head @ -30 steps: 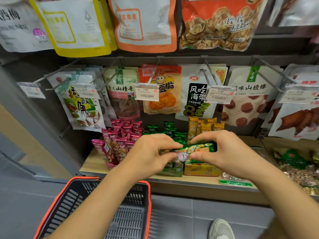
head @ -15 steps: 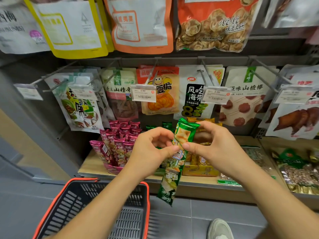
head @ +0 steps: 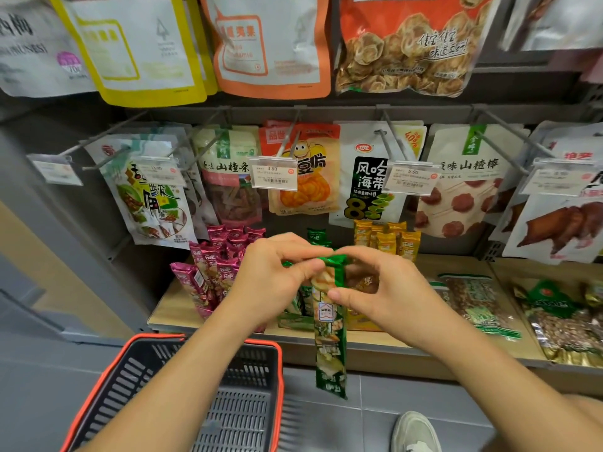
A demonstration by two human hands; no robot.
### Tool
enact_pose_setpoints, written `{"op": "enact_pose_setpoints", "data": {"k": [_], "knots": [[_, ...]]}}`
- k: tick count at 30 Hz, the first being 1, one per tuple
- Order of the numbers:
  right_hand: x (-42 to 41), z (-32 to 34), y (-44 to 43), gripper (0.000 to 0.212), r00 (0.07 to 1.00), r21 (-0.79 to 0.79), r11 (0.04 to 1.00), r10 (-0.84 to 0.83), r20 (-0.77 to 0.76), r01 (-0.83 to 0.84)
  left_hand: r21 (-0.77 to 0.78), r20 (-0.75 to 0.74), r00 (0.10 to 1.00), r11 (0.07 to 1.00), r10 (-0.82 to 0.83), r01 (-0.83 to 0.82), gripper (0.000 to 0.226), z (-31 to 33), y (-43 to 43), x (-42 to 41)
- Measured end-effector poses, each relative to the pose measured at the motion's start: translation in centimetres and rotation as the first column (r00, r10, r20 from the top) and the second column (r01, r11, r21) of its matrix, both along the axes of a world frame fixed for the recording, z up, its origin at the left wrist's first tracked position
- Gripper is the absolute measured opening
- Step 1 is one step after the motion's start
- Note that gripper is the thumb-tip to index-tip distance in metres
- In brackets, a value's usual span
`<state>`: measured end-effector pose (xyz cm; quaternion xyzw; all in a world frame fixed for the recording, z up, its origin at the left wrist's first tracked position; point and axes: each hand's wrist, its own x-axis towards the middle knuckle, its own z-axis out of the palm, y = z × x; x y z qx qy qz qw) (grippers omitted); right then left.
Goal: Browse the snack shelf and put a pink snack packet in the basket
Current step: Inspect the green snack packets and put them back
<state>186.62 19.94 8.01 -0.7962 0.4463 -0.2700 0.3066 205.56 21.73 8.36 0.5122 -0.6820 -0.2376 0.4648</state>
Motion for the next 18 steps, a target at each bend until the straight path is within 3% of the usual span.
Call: {"op": "enact_pose_setpoints", "data": {"k": [3, 5, 8, 11, 14, 16, 18], "knots": [[0.1, -0.2, 0.1, 0.074, 0.996, 0.177, 0.981, 0.086, 0.003, -0.085, 0.014, -0.265, 0.960, 0.996, 0.092, -0.091, 0.033, 0.2, -0.4, 0.9], [0.1, -0.6, 0.3, 0.080, 0.979, 0.250, 0.956, 0.179, -0.095, -0.151, 0.082, -0.480, 0.862, 0.986, 0.164, -0.142, 0.036, 0.1, -0.7, 1.7], [0.0, -0.7, 0.4, 0.063, 0.973, 0.231, 0.956, 0.206, -0.102, -0.179, 0.186, -0.670, 0.700, 0.969, 0.247, -0.164, 0.027, 0.0, -1.0, 2.5], [-0.3, -0.1, 0.2, 0.051, 0.982, 0.223, 0.960, 0.184, -0.049, -0.169, 0.238, -0.631, 0.738, 0.965, 0.238, -0.107, 0.025, -0.3, -1.2, 3.5], [-0.7, 0.0, 0.1, 0.052, 0.978, 0.197, 0.969, 0.177, -0.114, -0.152, 0.253, -0.589, 0.803, 0.965, 0.094, 0.074, 0.039, -0.6, -1.2, 4.5], [-0.8, 0.1, 0.1, 0.052, 0.973, 0.184, 0.971, 0.181, -0.143, -0.154, 0.239, -0.455, 0.890, 0.964, 0.004, 0.118, 0.037, -0.7, -1.1, 4.6], [-0.9, 0.2, 0.0, 0.051, 0.971, 0.190, 0.970, 0.184, -0.151, -0.154, 0.202, -0.250, 0.968, 0.979, 0.030, 0.022, 0.029, -0.9, -1.1, 4.5]]}}
